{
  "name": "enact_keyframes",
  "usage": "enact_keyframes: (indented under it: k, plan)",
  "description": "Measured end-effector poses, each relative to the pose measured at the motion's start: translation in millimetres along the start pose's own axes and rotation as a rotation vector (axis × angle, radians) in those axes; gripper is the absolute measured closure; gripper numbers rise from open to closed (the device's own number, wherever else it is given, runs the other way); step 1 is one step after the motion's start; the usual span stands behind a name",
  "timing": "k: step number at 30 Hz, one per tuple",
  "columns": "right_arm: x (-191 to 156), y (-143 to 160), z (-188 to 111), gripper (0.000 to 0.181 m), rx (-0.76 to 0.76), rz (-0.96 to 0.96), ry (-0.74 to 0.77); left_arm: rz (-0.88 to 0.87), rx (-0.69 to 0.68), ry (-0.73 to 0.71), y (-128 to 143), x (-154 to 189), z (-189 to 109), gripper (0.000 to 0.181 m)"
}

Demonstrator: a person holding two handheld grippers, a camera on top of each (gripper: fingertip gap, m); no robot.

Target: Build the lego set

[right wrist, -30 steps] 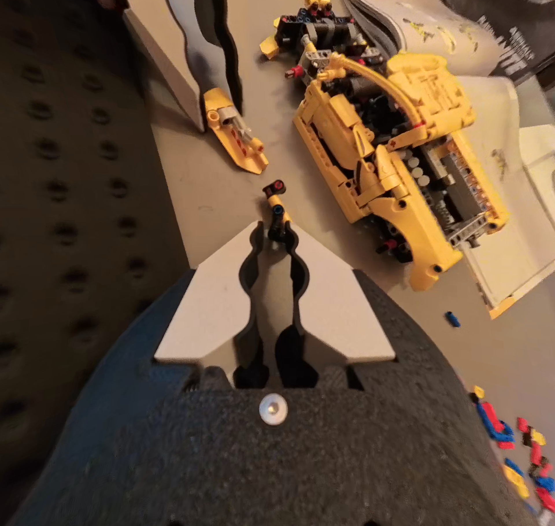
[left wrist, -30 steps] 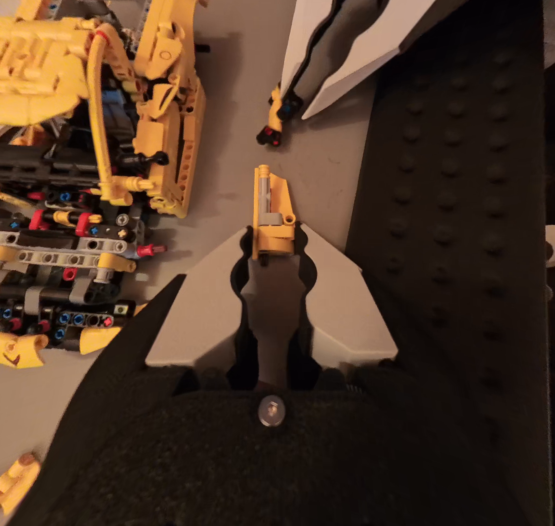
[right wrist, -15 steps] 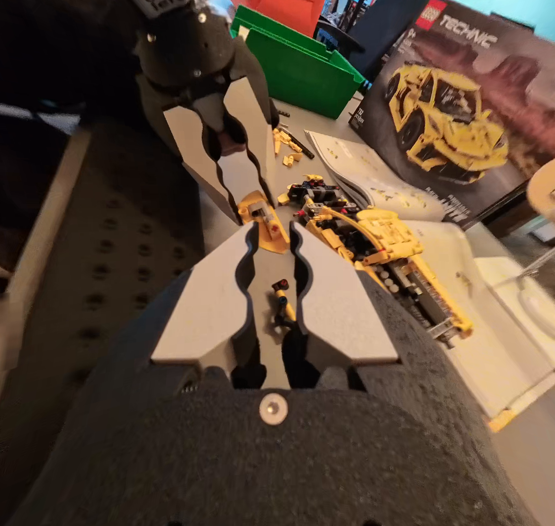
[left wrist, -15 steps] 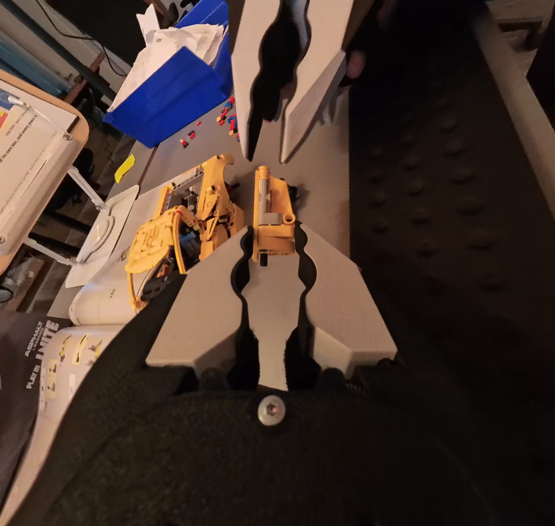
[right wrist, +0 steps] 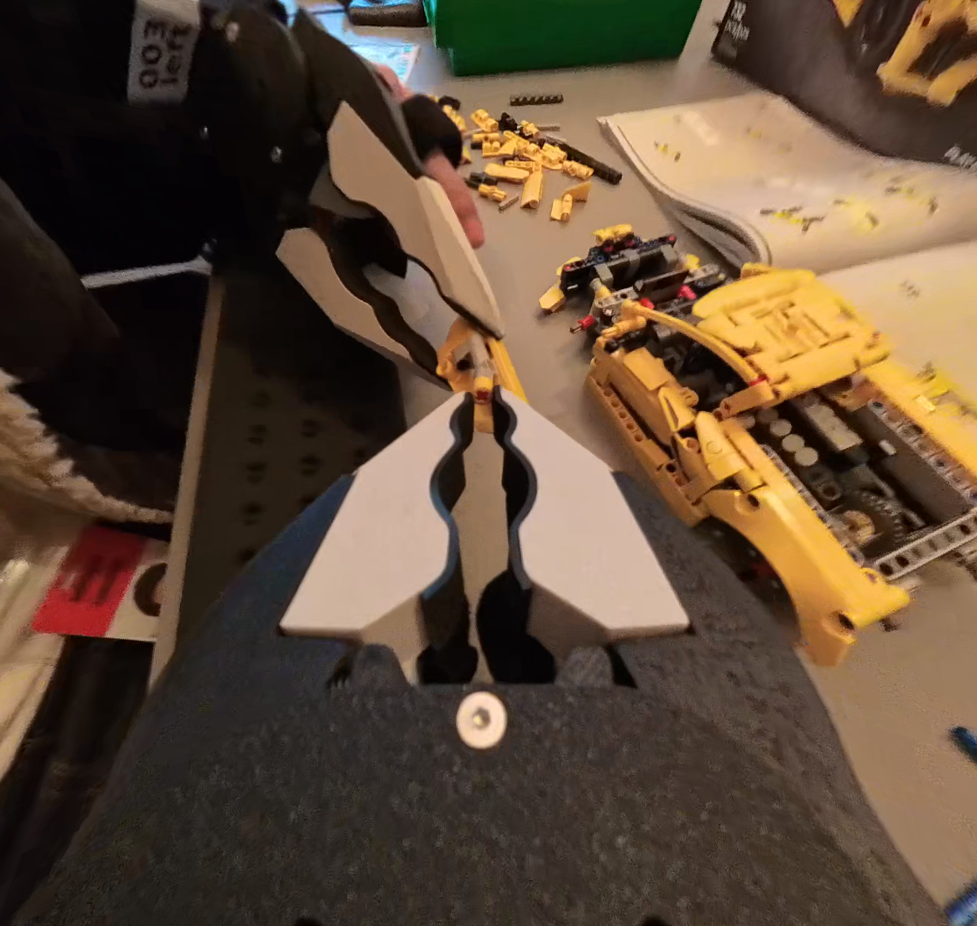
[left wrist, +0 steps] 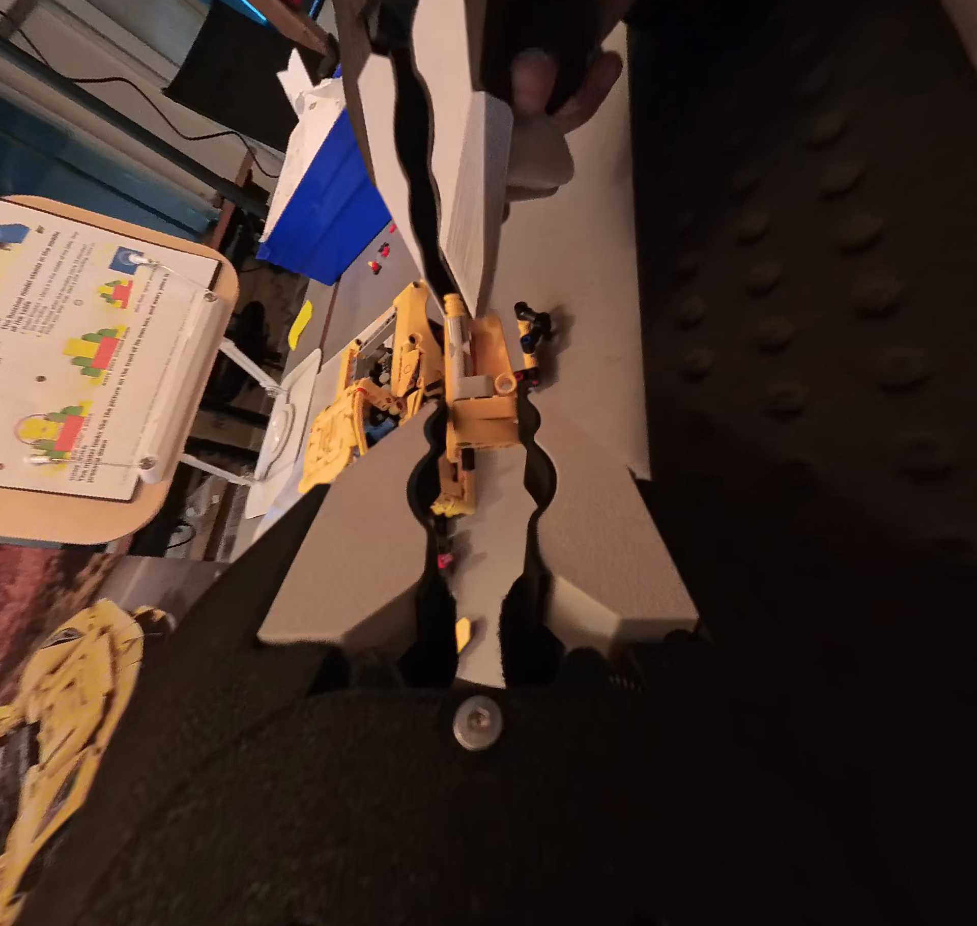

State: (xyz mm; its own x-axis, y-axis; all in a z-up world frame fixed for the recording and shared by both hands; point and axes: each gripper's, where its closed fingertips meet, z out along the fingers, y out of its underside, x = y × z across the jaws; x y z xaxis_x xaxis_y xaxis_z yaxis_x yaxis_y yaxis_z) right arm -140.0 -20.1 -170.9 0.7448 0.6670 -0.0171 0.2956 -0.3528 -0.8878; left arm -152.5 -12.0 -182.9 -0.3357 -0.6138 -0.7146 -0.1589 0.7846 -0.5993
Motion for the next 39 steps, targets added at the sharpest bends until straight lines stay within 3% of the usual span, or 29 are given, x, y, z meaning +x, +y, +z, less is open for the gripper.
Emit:
enact_keyframes:
  k: [4, 6, 9, 19, 22, 30, 33, 37, 39]
  plan:
    - [-2.0, -0.1, -1.6, 0.175, 0.042, -0.140, 0.027, -0.012, 0.010, 0.007, -0.9, 1.0, 0.1, 0.156]
    - [-2.5, -6.0, -3.8, 0.162, 0.080, -0.251, 0.103, -0.039, 0.019, 0.039, -1.2, 4.6, 0.0, 0.155]
    - [-6.8, -10.4, -4.1, 0.172, 0.092, -0.449, 0.182, -0.084, 0.038, 0.081, -3.4, 9.6, -0.4, 0.155]
    - [-14.4, 4.5, 9.6, 0.172, -0.058, -0.608, 0.085, -0.186, 0.076, 0.169, -8.2, 17.1, -4.3, 0.155]
    - [-12.8, 4.9, 10.3, 0.174, -0.084, -0.572, 0.051, -0.158, 0.061, 0.154, -6.8, 17.0, -3.3, 0.155]
    - [-5.6, 6.0, 11.8, 0.175, -0.118, -0.093, -0.108, -0.047, 0.014, 0.073, -4.4, 11.7, -0.9, 0.160]
    - [-2.7, 11.0, 11.8, 0.175, -0.127, -0.033, -0.114, -0.032, 0.018, 0.060, -4.9, 11.6, -0.5, 0.167]
    - [2.1, 3.8, 9.6, 0.175, -0.071, -0.118, -0.060, -0.179, 0.043, 0.054, -6.4, 3.7, -2.8, 0.162]
    - [11.5, -2.8, 7.2, 0.175, -0.024, -0.202, 0.020, -0.364, 0.068, 0.044, -2.3, -10.6, -7.1, 0.153]
